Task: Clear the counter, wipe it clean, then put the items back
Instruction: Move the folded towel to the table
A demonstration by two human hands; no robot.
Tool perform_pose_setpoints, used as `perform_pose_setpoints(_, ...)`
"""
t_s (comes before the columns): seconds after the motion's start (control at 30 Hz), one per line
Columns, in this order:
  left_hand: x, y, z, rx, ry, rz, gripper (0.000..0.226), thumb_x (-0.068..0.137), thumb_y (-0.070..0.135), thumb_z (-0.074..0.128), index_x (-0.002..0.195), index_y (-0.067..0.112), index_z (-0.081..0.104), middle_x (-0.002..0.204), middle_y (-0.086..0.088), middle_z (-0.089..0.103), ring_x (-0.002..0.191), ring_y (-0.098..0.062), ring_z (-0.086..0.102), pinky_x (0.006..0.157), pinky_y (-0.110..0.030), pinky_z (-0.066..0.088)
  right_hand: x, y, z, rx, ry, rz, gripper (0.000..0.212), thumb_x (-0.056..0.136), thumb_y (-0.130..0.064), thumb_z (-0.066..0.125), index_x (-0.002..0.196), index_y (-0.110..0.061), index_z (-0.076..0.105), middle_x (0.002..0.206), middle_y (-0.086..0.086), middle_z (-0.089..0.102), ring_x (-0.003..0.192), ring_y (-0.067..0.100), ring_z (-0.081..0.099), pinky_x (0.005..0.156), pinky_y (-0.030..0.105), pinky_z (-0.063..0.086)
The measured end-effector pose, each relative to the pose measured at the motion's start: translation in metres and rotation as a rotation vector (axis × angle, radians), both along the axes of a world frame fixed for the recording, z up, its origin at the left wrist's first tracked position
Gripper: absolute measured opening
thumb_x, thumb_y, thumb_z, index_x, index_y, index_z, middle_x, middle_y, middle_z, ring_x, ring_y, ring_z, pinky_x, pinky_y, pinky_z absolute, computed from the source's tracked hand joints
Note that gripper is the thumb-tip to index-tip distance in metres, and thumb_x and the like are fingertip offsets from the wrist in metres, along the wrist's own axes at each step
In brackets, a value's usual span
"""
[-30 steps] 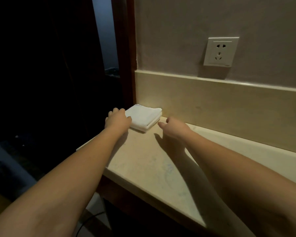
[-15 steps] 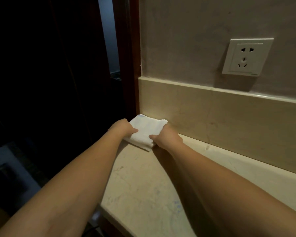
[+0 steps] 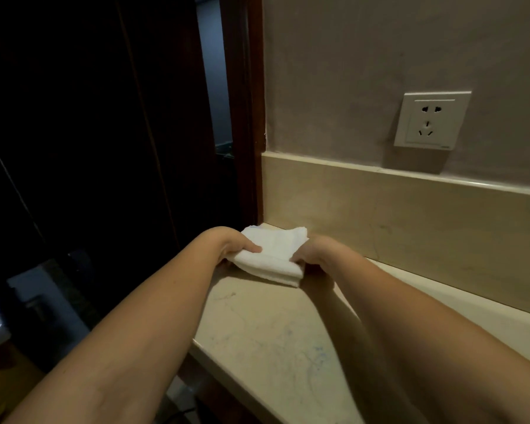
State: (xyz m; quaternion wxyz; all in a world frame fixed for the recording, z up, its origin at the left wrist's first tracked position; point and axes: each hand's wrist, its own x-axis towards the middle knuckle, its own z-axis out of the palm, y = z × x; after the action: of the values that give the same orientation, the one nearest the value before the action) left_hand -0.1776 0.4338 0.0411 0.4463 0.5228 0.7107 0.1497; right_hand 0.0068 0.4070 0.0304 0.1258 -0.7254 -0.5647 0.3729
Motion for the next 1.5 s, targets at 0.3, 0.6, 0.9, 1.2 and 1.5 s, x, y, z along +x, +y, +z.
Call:
perform_pose_setpoints(0.3, -0.004, -0.084, -0.005, -0.055, -0.707, 0.164, 0.045, 0.078, 0.011, 0.075, 0.118, 0.01, 0.055, 0.111, -0.016, 0.064, 0.099, -0.032, 0.064, 0.074, -0.039, 0.058, 0.032, -0.067, 0.005, -0.166, 0.74, -0.209, 0.048, 0.078, -0.016, 0.064, 0.122, -0.006, 0.051, 0.112, 0.016, 0.06, 0.097, 0.032, 0.058, 0.075, 0.039, 0.051)
perform_pose_setpoints(0.6, 0.009, -0.211, 0.007, -0.023, -1.007, -0.002, 0.06, 0.07, 0.008, 0.068, 0.128, 0.005, 0.052, 0.106, -0.017, 0.068, 0.089, -0.03, 0.069, 0.075, -0.043, 0.059, 0.042, -0.179, 0.039, 0.015, 1.05, -0.168, 0.064, 0.068, -0.026, 0.076, 0.125, -0.012, 0.051, 0.119, 0.017, 0.064, 0.103, 0.035, 0.066, 0.086, 0.045, 0.055)
perform_pose_setpoints(0.9, 0.05, -0.32, 0.014, -0.045, -1.227, -0.098, 0.039, 0.087, 0.025, 0.062, 0.122, 0.011, 0.058, 0.11, -0.017, 0.071, 0.099, -0.035, 0.069, 0.078, -0.051, 0.057, 0.076, -0.327, 0.051, 0.195, 0.924, -0.185, 0.018, 0.091, -0.014, 0.05, 0.109, -0.014, 0.052, 0.087, 0.01, 0.069, 0.069, 0.023, 0.07, 0.056, 0.033, 0.057)
perform_pose_setpoints(1.2, 0.13, -0.375, -0.007, 0.069, -1.108, -0.384, 0.038, 0.085, 0.012, 0.059, 0.123, 0.013, 0.057, 0.107, -0.016, 0.071, 0.092, -0.031, 0.071, 0.07, -0.043, 0.059, 0.121, -0.46, 0.022, 0.591, 0.829, -0.424, 0.028, 0.093, -0.014, 0.054, 0.119, -0.023, 0.054, 0.104, 0.006, 0.072, 0.089, 0.026, 0.071, 0.067, 0.035, 0.058)
perform_pose_setpoints(1.5, 0.226, -0.459, -0.031, 0.066, -0.991, -0.702, 0.03, 0.09, 0.009, 0.06, 0.117, 0.022, 0.06, 0.101, -0.004, 0.074, 0.09, -0.024, 0.072, 0.069, -0.034, 0.059, 0.171, -0.596, -0.011, 0.772, 0.557, -0.815, 0.024, 0.091, -0.026, 0.06, 0.109, -0.042, 0.056, 0.096, -0.018, 0.072, 0.084, 0.006, 0.071, 0.061, 0.02, 0.055)
